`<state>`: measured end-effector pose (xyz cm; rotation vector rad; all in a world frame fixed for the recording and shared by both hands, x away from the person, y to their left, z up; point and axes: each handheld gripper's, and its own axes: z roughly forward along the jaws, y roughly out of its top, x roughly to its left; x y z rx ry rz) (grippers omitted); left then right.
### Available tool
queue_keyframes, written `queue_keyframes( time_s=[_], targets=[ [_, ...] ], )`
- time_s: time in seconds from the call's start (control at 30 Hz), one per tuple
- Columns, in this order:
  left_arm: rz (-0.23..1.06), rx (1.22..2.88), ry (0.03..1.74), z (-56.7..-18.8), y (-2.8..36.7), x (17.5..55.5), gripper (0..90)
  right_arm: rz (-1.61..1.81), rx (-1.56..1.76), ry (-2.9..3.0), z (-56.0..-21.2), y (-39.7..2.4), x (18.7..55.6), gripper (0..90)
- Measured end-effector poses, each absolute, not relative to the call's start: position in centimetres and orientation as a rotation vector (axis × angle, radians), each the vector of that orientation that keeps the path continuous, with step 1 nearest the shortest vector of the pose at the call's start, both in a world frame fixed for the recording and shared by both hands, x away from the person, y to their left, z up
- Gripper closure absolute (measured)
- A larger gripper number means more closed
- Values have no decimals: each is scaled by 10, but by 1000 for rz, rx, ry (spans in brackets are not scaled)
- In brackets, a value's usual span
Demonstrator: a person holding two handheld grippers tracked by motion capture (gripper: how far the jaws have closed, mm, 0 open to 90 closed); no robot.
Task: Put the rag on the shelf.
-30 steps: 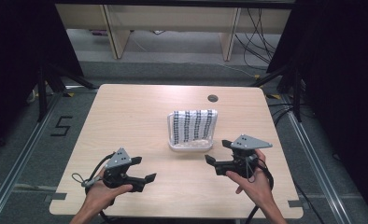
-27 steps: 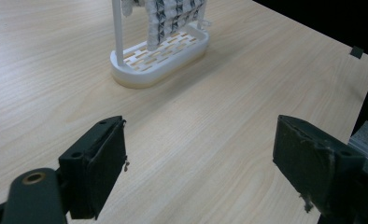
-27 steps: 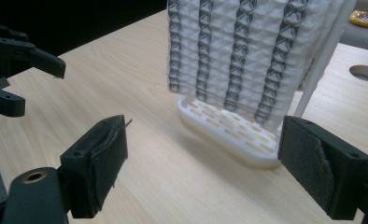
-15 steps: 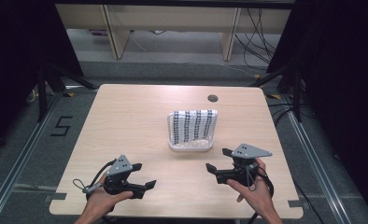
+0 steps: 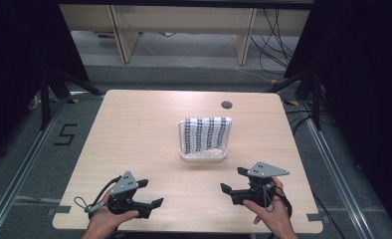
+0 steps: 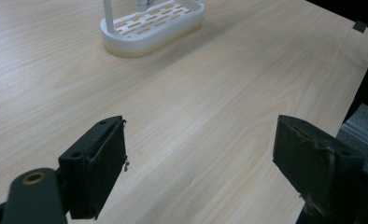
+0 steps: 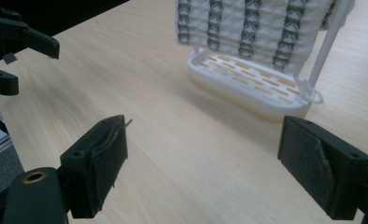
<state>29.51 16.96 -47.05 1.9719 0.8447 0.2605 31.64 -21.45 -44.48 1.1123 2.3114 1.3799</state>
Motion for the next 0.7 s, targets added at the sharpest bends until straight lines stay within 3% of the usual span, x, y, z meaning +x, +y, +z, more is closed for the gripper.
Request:
queue_keyframes(
  time_s=[0.7],
  targets=[
    [257,2023,856,-493,172,270,168,1289,1177,2395,-474,-219,297,170]
  ],
)
